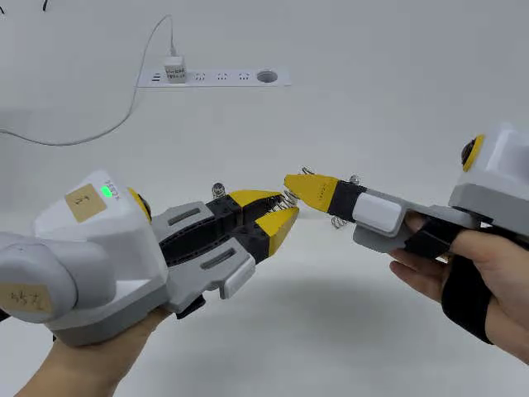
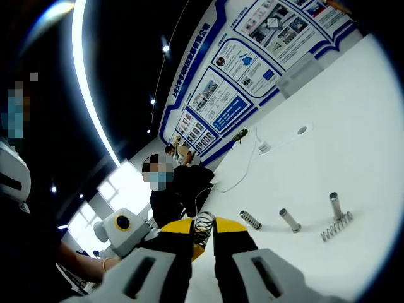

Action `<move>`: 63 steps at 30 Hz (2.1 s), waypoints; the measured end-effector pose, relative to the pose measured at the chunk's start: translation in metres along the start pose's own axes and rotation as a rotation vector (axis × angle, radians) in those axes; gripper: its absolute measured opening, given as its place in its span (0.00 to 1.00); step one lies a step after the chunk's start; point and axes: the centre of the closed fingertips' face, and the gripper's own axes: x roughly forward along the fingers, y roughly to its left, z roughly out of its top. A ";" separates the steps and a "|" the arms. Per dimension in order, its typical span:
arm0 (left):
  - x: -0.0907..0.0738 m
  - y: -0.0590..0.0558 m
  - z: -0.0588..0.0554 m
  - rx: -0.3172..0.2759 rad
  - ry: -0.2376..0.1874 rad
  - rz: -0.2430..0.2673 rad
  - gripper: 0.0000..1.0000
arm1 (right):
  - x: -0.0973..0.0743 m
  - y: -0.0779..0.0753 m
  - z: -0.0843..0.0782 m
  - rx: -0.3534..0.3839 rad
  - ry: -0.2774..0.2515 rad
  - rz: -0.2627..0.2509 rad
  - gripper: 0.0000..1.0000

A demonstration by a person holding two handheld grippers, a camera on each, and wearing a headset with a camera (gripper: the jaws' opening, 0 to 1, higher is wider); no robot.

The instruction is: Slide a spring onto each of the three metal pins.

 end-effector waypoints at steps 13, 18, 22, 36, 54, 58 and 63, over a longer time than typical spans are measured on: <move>-0.007 0.007 -0.015 0.000 0.091 0.041 0.19 | 0.005 0.001 0.001 -0.114 0.007 -0.017 0.11; -0.015 0.014 -0.021 0.008 0.123 0.079 0.28 | 0.005 -0.009 0.010 -0.206 -0.005 -0.067 0.11; -0.021 0.019 -0.027 0.033 0.147 0.111 0.34 | 0.003 -0.018 0.015 -0.244 -0.010 -0.099 0.11; -0.040 0.040 -0.044 0.040 0.211 0.233 0.56 | 0.007 -0.049 0.027 -0.465 -0.016 -0.208 0.11; -0.047 0.052 -0.059 -0.005 0.242 0.285 0.77 | 0.025 -0.080 0.025 -0.593 0.025 -0.268 0.12; -0.048 0.052 -0.061 -0.010 0.249 0.288 0.78 | 0.028 -0.086 0.022 -0.611 0.038 -0.277 0.12; -0.048 0.053 -0.063 -0.012 0.257 0.287 0.79 | 0.031 -0.088 0.019 -0.623 0.052 -0.276 0.12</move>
